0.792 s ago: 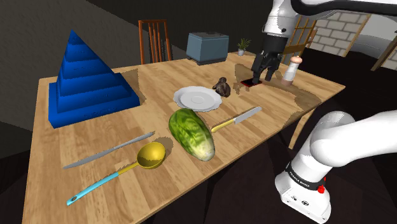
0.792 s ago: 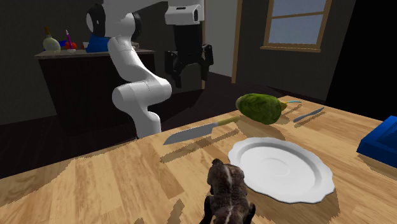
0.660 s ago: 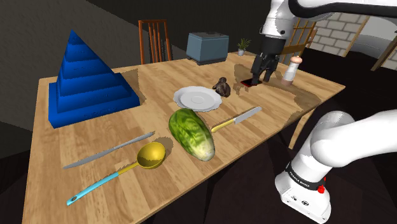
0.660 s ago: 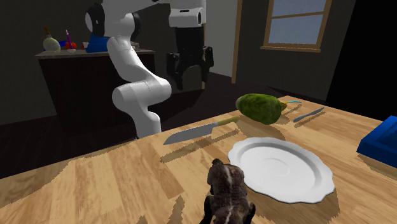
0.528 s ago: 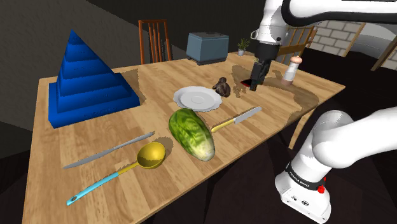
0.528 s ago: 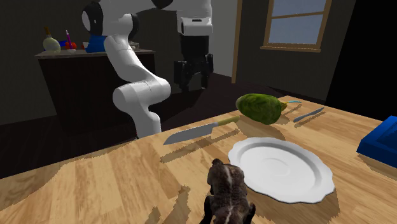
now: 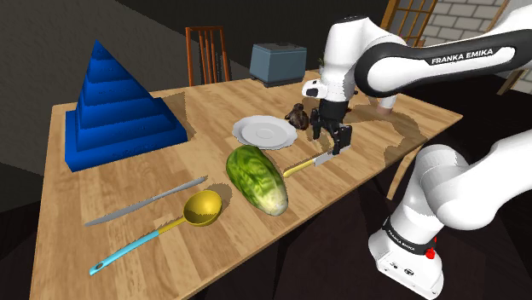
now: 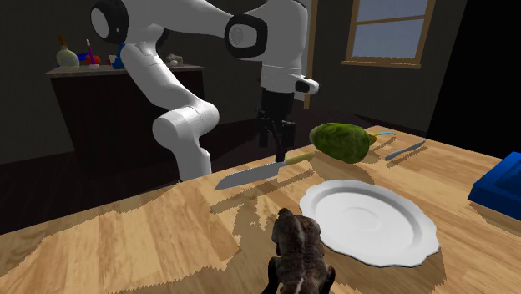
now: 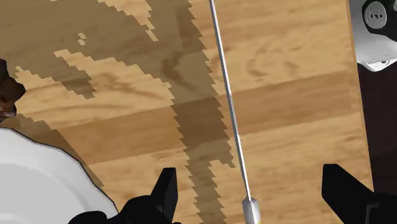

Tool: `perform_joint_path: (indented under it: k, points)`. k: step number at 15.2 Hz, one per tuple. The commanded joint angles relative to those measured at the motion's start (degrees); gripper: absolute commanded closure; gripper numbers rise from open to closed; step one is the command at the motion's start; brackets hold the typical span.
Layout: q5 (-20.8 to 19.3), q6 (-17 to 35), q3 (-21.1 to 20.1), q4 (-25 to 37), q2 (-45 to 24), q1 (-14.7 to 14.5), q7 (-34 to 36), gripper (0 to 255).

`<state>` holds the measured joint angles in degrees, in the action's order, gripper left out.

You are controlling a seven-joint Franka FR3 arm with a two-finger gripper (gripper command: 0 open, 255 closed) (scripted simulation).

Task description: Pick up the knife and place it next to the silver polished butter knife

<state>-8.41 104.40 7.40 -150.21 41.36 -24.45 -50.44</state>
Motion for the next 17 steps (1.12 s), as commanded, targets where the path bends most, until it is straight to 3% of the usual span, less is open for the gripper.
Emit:
perform_joint_path:
  k: [1, 8, 15, 16, 17]
  points:
    - [-1.83, 2.67, 0.88, -2.52, 0.19, -2.00, -6.38, 0]
    - [-2.71, 8.22, 1.69, -6.94, -0.93, -1.56, -6.23, 0]
    - [-2.71, 8.22, 1.69, -6.94, -0.93, -1.56, -6.23, 0]
    - [-2.71, 8.22, 1.69, -6.94, -0.93, -1.56, -6.23, 255]
    - [-2.71, 8.22, 1.68, -6.94, -0.93, -1.56, -6.23, 255]
